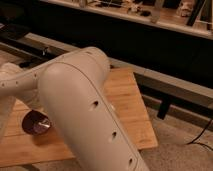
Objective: Place the white sponge in the ceramic bowl
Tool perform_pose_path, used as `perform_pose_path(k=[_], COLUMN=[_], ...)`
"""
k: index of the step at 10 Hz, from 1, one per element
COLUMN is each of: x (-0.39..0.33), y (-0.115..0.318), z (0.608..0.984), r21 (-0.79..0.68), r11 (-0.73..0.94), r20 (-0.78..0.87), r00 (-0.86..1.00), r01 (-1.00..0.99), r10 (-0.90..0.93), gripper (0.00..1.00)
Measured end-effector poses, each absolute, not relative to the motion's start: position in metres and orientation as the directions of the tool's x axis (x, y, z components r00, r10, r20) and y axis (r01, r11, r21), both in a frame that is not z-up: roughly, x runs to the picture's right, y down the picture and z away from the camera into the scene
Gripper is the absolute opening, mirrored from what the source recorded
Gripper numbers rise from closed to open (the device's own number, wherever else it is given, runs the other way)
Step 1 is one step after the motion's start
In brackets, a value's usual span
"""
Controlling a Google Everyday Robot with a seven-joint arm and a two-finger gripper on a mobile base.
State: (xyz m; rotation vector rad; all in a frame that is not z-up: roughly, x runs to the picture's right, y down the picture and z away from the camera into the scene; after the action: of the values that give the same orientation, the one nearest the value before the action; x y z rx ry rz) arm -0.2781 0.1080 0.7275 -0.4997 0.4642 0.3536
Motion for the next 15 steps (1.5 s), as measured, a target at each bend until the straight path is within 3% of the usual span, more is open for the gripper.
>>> perform_pose_path(k=[8,15], x=[-0.347,-0.361], y=[0.126,0.139], z=[0.736,0.745], r21=[-0.442,-0.527], r11=[0.826,0.717], r20=[-0.414,-0.399], r00=[0.897,0.878], r01=[-0.349,-0.456], r10=[0.158,0.265], gripper=[0.20,0.23])
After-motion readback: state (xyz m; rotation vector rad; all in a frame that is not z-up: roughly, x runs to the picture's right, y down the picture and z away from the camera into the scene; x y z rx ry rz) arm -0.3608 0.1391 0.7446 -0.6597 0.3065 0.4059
